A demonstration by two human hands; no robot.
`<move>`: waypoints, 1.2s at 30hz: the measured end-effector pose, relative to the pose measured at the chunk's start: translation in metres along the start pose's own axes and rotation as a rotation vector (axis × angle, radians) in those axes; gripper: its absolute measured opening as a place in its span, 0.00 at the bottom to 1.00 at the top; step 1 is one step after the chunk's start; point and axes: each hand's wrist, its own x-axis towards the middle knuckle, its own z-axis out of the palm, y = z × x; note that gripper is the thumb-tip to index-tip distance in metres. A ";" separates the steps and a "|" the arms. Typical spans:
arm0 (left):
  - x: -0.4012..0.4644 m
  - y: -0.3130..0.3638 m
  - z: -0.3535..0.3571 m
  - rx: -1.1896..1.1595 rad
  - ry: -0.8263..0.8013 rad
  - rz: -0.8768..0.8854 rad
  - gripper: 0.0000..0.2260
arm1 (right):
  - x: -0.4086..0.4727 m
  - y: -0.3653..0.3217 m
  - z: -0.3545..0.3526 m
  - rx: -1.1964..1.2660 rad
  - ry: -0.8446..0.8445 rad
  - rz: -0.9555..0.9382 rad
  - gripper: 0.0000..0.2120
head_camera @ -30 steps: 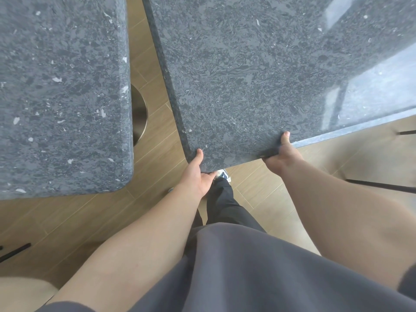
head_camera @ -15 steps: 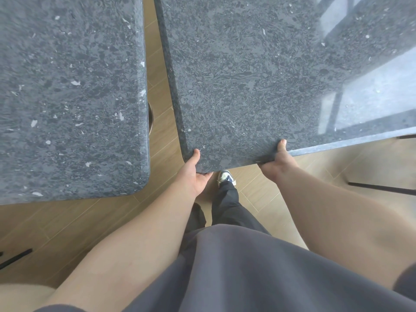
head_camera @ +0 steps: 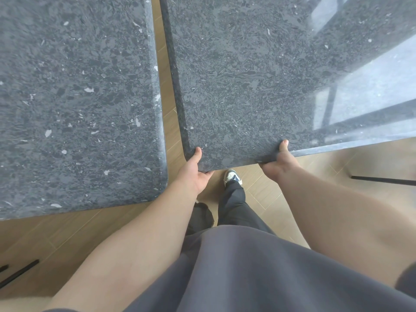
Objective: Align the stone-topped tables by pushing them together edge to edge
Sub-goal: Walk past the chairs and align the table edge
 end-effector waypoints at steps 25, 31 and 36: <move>-0.006 0.043 -0.004 -0.042 0.131 -0.032 0.23 | -0.022 0.042 0.032 0.008 0.017 0.005 0.23; -0.014 0.042 0.001 -0.031 0.174 -0.057 0.30 | -0.025 0.045 0.035 0.021 0.024 0.000 0.25; -0.010 0.044 0.001 -0.048 0.183 -0.041 0.31 | -0.027 0.046 0.037 0.039 0.027 0.013 0.26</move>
